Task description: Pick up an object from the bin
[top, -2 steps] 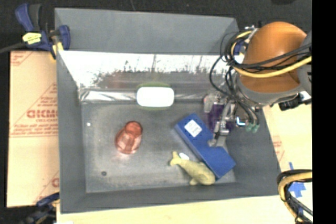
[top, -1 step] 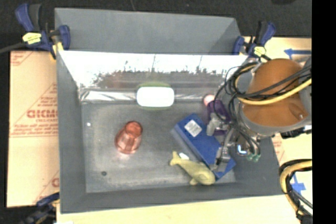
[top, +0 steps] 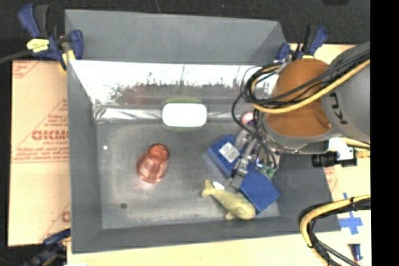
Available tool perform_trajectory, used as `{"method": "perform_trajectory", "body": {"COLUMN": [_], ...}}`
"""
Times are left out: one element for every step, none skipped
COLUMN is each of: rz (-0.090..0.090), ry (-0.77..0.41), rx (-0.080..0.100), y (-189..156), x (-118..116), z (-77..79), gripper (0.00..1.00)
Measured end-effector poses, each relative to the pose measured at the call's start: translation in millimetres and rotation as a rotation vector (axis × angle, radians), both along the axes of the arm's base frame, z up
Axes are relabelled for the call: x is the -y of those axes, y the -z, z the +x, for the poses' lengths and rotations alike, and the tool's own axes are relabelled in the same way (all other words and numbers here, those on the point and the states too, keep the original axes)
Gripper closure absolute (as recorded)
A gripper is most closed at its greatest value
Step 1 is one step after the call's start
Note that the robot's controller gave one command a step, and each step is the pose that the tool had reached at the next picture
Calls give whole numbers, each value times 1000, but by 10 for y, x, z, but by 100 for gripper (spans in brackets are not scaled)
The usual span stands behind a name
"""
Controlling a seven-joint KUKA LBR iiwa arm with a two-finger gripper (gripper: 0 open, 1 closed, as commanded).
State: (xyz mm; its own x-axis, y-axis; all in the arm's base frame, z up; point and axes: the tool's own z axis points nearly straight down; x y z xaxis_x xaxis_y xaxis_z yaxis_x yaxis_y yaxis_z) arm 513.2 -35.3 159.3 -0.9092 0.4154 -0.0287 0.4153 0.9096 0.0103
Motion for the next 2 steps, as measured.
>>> {"method": "perform_trajectory", "body": {"rz": [-3,0], "ry": [-107,-31], "rx": [1,5], "y": [218,270], "x": [138,514], "z": [-299,-114], "gripper": [0,0]}}
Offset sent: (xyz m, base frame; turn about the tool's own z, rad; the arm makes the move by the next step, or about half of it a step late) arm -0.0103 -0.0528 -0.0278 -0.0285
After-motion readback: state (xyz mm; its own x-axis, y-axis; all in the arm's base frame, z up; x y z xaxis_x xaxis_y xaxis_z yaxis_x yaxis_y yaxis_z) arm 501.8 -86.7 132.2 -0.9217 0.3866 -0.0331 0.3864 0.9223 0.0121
